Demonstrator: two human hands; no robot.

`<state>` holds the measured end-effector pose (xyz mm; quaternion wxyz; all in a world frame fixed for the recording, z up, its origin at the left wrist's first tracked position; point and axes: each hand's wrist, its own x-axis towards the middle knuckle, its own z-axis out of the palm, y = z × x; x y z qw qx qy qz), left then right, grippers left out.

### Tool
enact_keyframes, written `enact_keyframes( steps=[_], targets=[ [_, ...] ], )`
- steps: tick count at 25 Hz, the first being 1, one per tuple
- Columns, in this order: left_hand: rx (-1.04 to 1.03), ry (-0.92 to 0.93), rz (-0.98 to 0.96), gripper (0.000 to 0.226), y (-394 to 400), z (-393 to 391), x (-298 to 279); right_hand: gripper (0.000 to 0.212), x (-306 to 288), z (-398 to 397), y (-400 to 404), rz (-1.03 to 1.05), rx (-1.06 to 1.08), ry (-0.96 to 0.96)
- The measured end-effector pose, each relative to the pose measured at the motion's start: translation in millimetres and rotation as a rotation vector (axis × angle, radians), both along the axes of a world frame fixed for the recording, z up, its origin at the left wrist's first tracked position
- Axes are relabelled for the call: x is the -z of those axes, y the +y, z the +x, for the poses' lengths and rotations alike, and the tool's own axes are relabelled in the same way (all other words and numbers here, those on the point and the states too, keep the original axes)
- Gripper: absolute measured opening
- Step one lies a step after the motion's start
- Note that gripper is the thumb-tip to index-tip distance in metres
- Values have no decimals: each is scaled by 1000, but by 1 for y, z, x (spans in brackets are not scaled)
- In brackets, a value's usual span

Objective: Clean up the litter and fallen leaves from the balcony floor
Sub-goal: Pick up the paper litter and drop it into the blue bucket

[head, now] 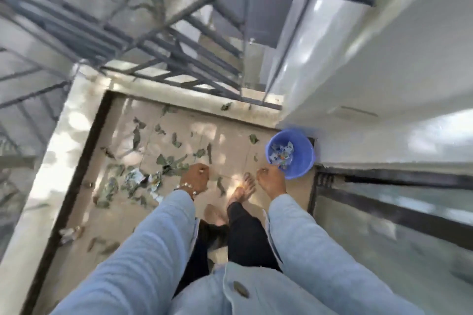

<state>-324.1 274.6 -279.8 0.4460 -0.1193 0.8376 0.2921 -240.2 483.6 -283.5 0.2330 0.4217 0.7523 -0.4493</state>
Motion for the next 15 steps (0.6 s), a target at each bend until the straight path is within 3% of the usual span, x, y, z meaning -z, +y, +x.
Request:
enact_keyframes(
  steps=[3, 8, 15],
  targets=[
    [-322, 21, -16, 13, -83, 26, -12, 22, -7, -25, -41, 8, -338, -27],
    [-644, 14, -57, 28, -187, 92, -23, 20, -3, -43, -116, 36, -700, -34],
    [-1186, 19, -79, 19, -262, 230, -1, 18, 10, -29, -231, 63, -1196, -15]
  ],
)
